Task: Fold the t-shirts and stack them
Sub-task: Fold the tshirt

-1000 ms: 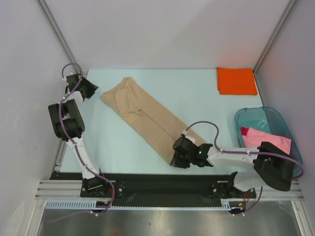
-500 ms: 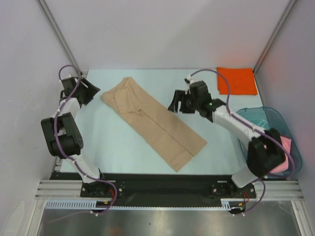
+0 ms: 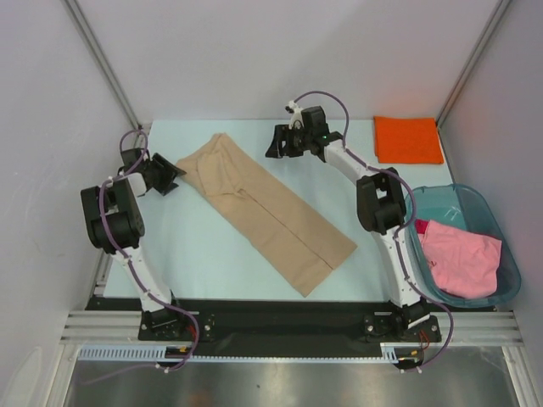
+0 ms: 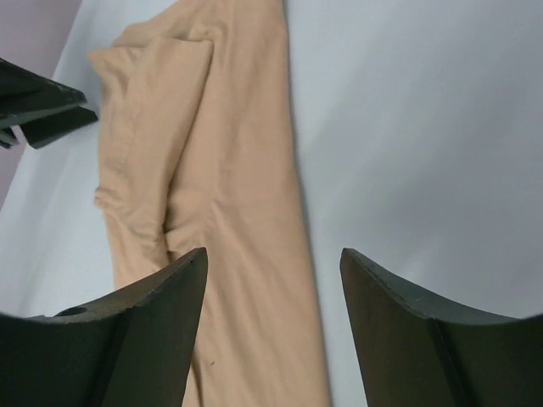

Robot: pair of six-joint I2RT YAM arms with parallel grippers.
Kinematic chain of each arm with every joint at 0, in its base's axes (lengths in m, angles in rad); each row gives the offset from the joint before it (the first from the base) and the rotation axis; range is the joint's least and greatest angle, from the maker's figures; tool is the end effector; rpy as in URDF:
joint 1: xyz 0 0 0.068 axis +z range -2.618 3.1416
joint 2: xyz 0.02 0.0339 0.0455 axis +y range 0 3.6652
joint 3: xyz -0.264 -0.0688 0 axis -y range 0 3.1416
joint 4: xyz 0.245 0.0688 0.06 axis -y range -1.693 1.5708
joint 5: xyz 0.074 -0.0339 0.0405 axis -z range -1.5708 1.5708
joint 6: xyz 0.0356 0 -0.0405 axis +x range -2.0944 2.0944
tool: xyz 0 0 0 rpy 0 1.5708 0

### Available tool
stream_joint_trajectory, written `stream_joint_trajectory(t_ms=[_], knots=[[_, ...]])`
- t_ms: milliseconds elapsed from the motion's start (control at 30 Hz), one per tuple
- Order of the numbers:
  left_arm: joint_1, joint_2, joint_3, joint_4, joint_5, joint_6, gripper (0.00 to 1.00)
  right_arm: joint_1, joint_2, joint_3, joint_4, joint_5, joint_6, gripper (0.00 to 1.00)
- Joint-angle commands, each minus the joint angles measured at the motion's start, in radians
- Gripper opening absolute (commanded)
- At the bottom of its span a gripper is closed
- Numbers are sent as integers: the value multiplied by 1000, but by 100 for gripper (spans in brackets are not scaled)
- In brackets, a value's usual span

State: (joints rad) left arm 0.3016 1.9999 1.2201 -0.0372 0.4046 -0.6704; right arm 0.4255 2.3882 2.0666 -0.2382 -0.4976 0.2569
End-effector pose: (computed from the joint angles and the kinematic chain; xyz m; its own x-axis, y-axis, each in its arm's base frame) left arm 0.4045 0.1112 0.1461 -0.5357 -0.7648 -0.3580 -0.4449 0.6159 -0.6501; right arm 0.4968 0.2438 0.2177 -0.6536 -0.0511 -0.7552 -0.5842 0.6683 0.4604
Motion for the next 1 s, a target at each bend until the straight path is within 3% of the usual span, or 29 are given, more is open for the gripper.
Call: stream_joint_trajectory(t_ms=[0, 200, 433, 700, 967], knots=[[-4, 25, 76, 33, 17, -24, 62, -8, 100, 139, -72, -73, -38, 70], [-5, 109, 131, 62, 46, -50, 56, -22, 212, 205, -52, -150, -2, 66], [-5, 146, 148, 83, 43, -67, 49, -16, 298, 230, -36, -231, 64, 52], [-7, 189, 200, 83, 59, -70, 39, -2, 364, 257, -24, -249, 134, 44], [-12, 235, 263, 85, 63, -89, 33, -8, 391, 250, 11, -231, 183, 22]])
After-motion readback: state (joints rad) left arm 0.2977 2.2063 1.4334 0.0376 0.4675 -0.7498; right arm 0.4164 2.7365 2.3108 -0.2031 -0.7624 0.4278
